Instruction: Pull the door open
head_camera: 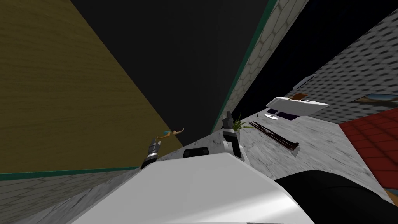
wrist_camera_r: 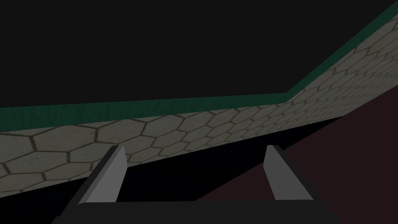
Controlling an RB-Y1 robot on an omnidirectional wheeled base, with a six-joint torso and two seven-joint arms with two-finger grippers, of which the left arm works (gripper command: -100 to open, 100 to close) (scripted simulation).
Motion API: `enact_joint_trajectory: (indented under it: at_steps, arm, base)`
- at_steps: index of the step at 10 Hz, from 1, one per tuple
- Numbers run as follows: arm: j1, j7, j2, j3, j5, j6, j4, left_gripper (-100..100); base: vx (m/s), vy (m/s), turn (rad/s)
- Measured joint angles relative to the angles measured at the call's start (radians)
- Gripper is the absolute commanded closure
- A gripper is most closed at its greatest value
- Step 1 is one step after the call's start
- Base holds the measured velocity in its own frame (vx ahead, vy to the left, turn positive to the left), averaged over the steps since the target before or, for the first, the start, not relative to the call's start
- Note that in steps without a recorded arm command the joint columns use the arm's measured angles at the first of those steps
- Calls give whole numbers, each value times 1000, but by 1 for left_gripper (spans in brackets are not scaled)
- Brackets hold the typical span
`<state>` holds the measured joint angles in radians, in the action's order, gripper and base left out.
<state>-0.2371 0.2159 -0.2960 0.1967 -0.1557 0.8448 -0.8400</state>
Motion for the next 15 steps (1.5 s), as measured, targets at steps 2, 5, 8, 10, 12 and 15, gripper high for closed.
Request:
enact_joint_trajectory:
  at_steps: [2,5,8,10,12,15]
  arm:
    - [22,-6,14,-14,7,-5,-10,100]
    - [20,-5,16,-15,7,-5,-8,100]
    - [20,-5,17,-17,8,-5,-7,100]
    - [2,-9,10,-6,4,-2,-6,100]
    - [-16,10,-19,4,-1,6,10,100]
    - [-57,30,-40,-2,3,25,9,100]
  base:
    - [35,-22,1]
    - [-22,11,-14]
    - [-40,21,19]
    - [-181,22,51]
    - [-174,-40,-20]
    - [-184,-30,-132]
